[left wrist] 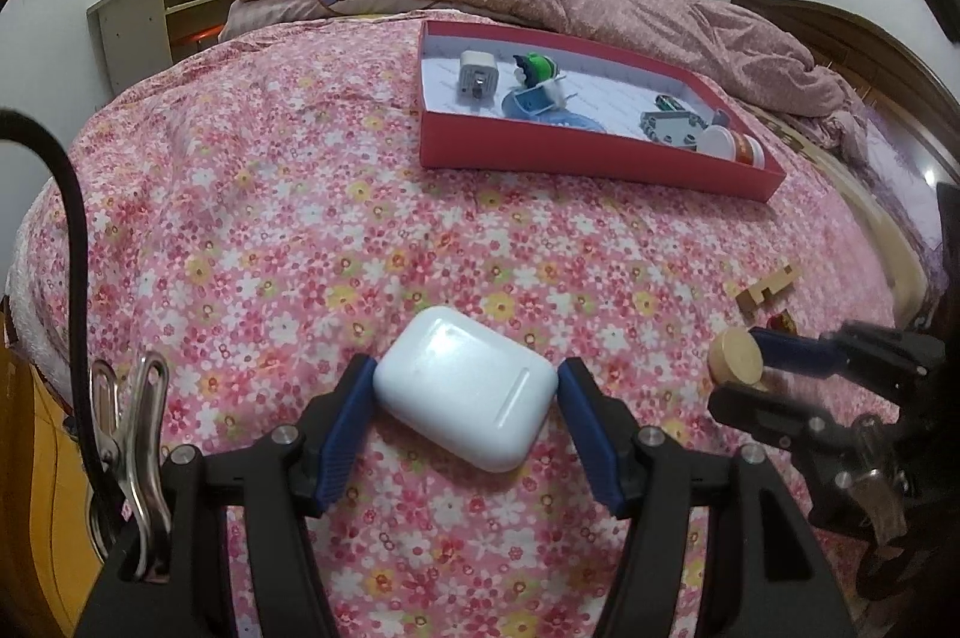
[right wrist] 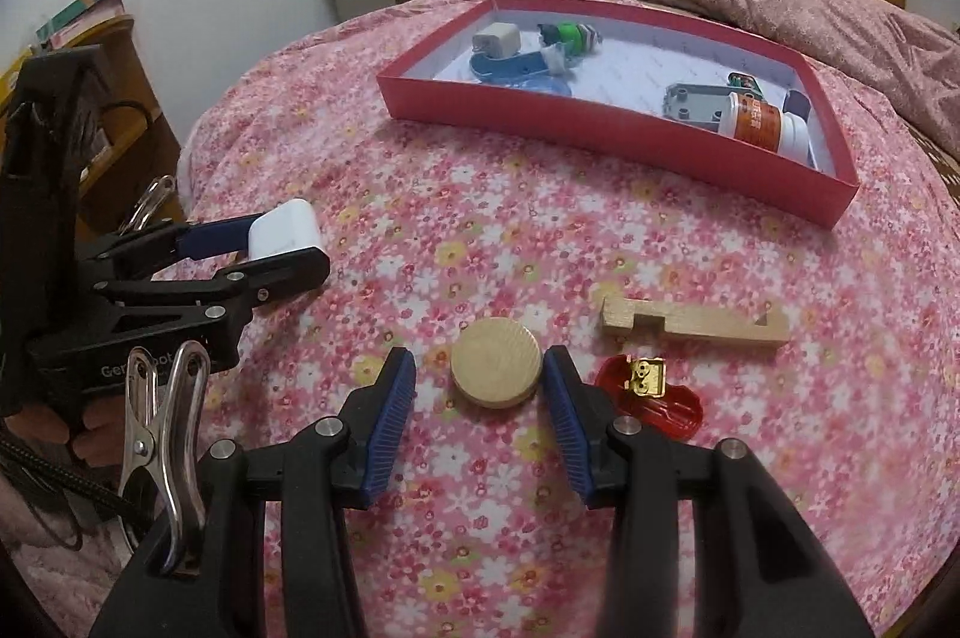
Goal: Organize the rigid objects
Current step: 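Grasp the round wooden disc with the right gripper while left gripper holds the case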
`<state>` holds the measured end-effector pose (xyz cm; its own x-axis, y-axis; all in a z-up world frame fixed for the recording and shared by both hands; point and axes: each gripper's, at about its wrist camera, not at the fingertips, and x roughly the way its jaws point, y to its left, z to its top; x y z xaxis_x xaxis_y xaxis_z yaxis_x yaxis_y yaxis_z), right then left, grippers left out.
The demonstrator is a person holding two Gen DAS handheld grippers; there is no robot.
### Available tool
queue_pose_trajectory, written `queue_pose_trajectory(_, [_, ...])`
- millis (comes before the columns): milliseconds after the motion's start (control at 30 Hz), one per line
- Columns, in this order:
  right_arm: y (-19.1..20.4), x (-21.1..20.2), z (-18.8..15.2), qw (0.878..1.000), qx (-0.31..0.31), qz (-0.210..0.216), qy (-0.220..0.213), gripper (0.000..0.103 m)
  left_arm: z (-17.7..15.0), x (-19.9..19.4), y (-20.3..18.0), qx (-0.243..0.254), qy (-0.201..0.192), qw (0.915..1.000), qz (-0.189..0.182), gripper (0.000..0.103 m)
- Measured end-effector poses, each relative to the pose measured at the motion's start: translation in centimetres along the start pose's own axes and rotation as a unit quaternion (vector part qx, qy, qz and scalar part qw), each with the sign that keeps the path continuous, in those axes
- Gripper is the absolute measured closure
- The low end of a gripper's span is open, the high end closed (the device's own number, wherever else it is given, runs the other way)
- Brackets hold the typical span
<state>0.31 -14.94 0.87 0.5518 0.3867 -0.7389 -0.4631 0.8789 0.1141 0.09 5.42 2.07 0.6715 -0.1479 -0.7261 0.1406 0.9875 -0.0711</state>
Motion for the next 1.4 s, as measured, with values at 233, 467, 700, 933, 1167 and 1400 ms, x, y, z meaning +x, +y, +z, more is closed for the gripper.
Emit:
queue_pose_trajectory(233, [0.2, 0.1, -0.2, 1.0, 0.003, -0.01, -0.012, 0.057, -0.3, 0.2, -0.4, 0.013, -0.001, 0.9999, 0.009, 0.038])
queue_pose_trajectory(467, [0.3, 0.0, -0.5, 0.999, 0.006, -0.041, -0.026, 0.07, -0.3, 0.3, -0.8, 0.021, 0.001, 0.9996, 0.018, 0.037])
queue_pose_trajectory(700, [0.1, -0.1, -0.6, 0.999, 0.015, -0.031, -0.028, 0.07, -0.4, 0.3, -0.9, 0.022, -0.003, 0.9996, 0.016, 0.038])
queue_pose_trajectory(933, [-0.1, -0.6, -0.4, 0.999, 0.021, -0.023, -0.031, 0.07, 0.0, -0.2, -1.2, 0.023, -0.01, 0.9996, 0.007, 0.038])
queue_pose_trajectory(1167, [-0.7, -1.3, -0.1, 0.999, 0.027, -0.021, -0.038, 0.07, 1.3, -0.4, -1.0, 0.015, -0.013, 0.9998, -0.004, 0.038])
queue_pose_trajectory(1400, [-1.5, -2.0, 0.9, 0.998, 0.034, -0.016, -0.043, 0.071, 3.8, -0.9, -1.7, 0.024, -0.026, 0.9991, -0.024, 0.038])
